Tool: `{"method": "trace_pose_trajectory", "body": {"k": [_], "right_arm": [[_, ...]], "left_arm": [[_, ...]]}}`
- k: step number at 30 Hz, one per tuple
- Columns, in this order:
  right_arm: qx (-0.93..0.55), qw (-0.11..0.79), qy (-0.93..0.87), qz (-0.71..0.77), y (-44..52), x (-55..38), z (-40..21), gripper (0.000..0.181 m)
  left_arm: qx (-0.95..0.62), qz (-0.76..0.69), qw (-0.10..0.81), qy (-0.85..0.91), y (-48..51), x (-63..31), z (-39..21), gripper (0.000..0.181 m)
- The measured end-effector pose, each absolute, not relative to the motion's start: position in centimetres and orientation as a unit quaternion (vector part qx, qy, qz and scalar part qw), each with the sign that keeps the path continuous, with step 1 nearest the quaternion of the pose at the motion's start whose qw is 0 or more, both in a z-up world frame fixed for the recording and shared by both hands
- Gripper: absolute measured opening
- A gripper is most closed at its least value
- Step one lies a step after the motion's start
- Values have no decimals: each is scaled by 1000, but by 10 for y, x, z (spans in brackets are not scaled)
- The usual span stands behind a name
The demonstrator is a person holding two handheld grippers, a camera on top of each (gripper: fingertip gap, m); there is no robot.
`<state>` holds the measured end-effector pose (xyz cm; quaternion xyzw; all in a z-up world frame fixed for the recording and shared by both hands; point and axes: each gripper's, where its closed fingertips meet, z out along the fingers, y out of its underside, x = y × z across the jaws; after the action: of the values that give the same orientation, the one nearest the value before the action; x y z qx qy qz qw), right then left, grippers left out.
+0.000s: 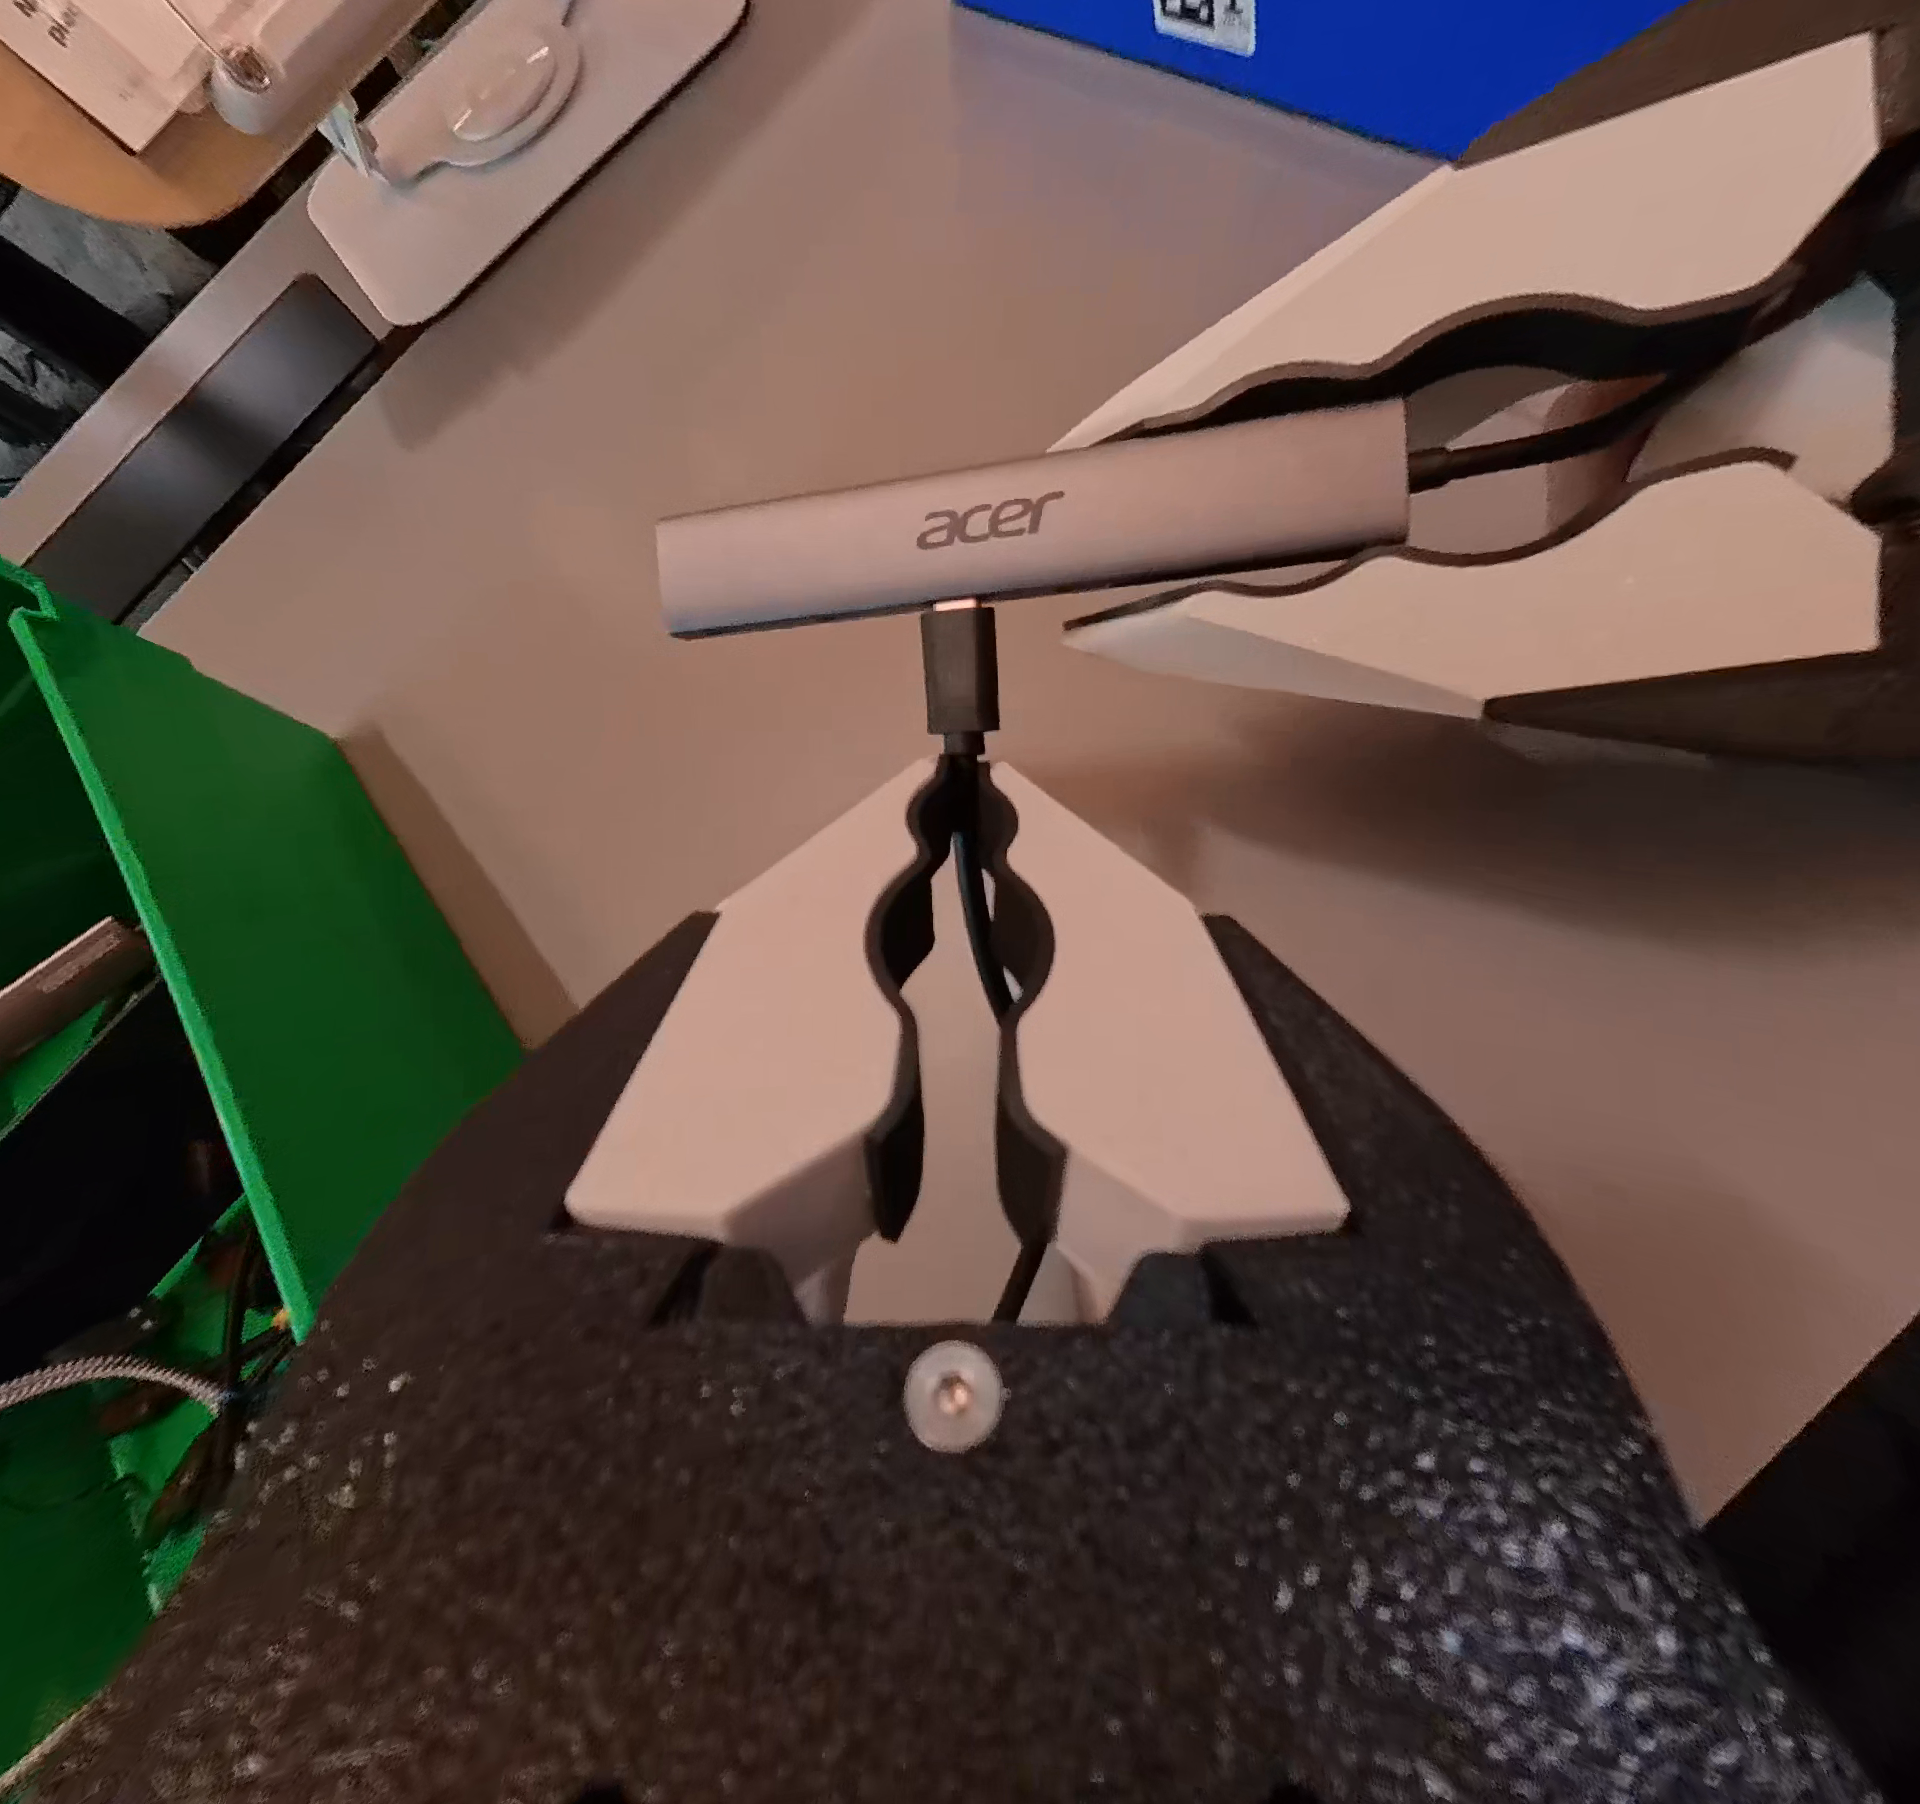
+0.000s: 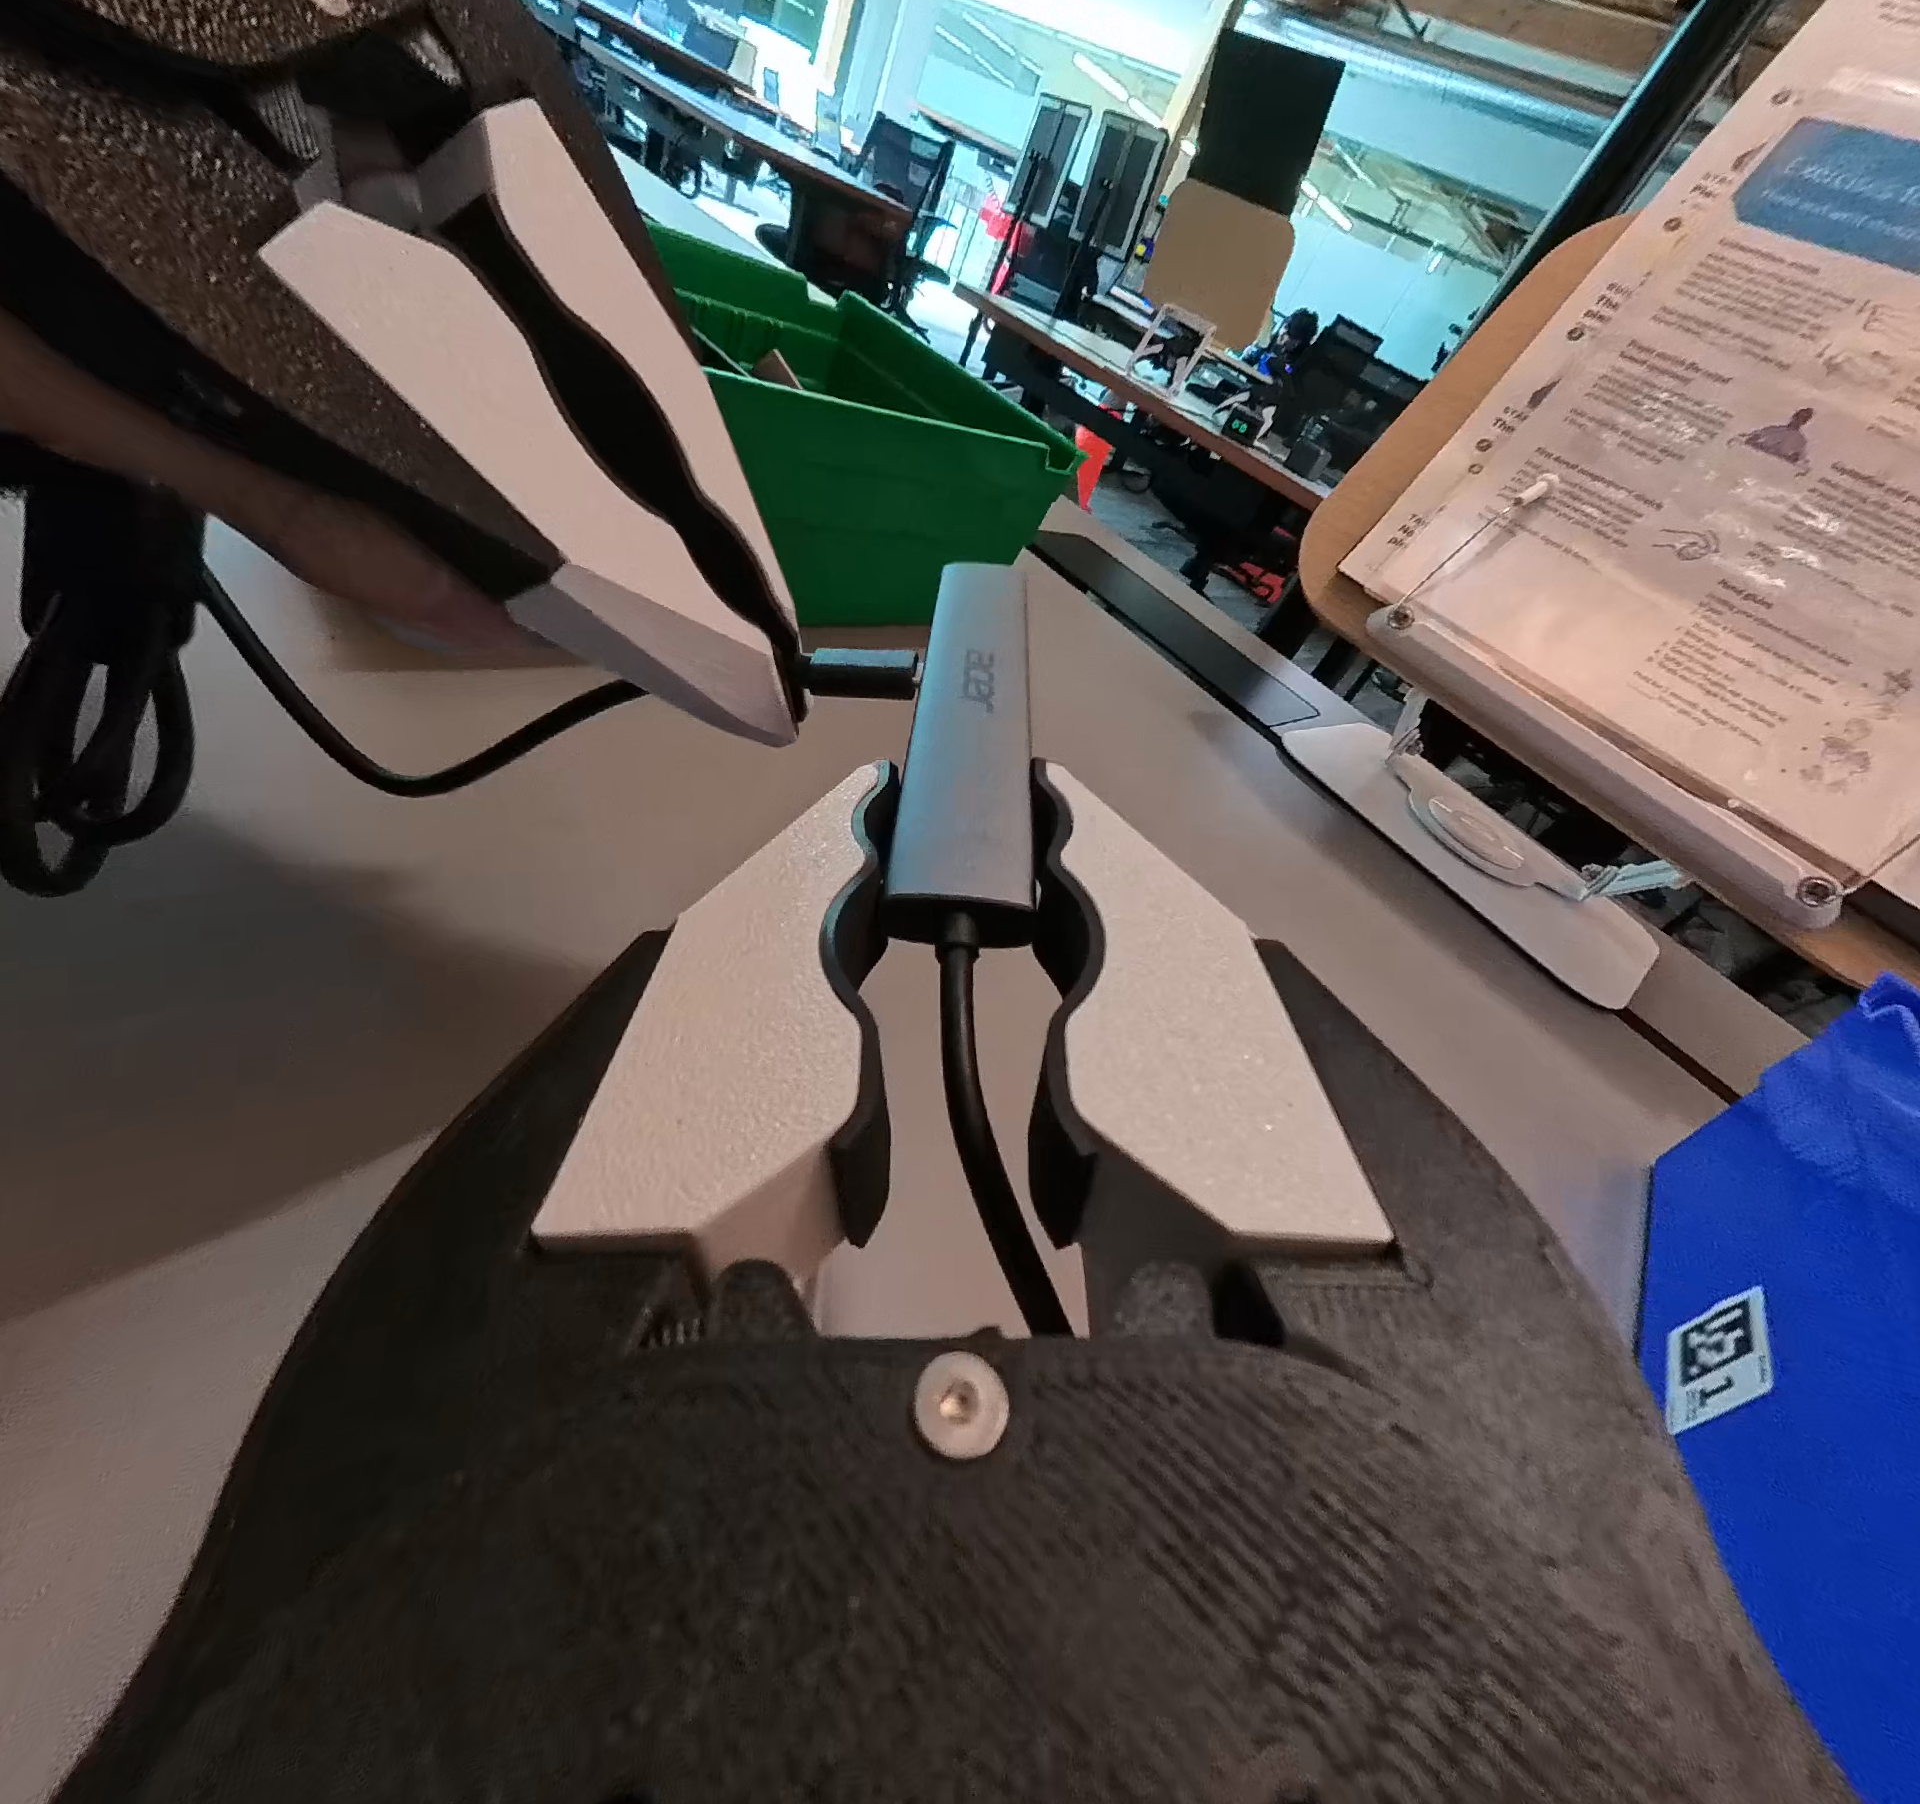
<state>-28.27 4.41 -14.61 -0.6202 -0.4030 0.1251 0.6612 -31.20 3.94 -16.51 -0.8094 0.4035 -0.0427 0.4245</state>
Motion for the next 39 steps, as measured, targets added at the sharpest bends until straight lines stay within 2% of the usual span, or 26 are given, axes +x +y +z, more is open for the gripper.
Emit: {"method": "trace_pose_trajectory", "body": {"k": [4,8,9,11,12,17,20,24,27,33,39], "right_arm": [[-614,668,-406,113,44,-284,-145,24],[-609,686,-378,124,46,-275,-136,22],[-602,695,-373,119,46,-272,-132,22],[-597,712,-360,84,51,-263,-127,22],[-601,711,-358,70,54,-259,-128,22],[-585,717,-370,81,49,-265,-126,22],[-584,707,-390,89,47,-271,-131,22],[-583,708,-389,83,47,-271,-131,22],[-598,714,-356,74,55,-257,-127,22],[-609,740,-276,75,64,-225,-113,22],[-598,747,-270,105,63,-220,-109,22]], "left_arm": [[-812,-48,422,400,40,-313,-168,0],[-791,-126,452,392,38,-299,-154,2],[-783,-146,459,392,36,-296,-148,5],[-764,-184,485,383,31,-298,-126,32],[-758,-195,500,371,31,-305,-113,35],[-743,-198,583,262,44,-389,-58,34],[-668,-324,651,158,37,-426,-9,33],[-524,-457,711,108,10,-445,44,21],[-499,-440,733,138,-4,-441,57,25],[-624,-233,720,197,1,-466,31,42],[-664,-167,706,180,12,-486,14,42]]}}
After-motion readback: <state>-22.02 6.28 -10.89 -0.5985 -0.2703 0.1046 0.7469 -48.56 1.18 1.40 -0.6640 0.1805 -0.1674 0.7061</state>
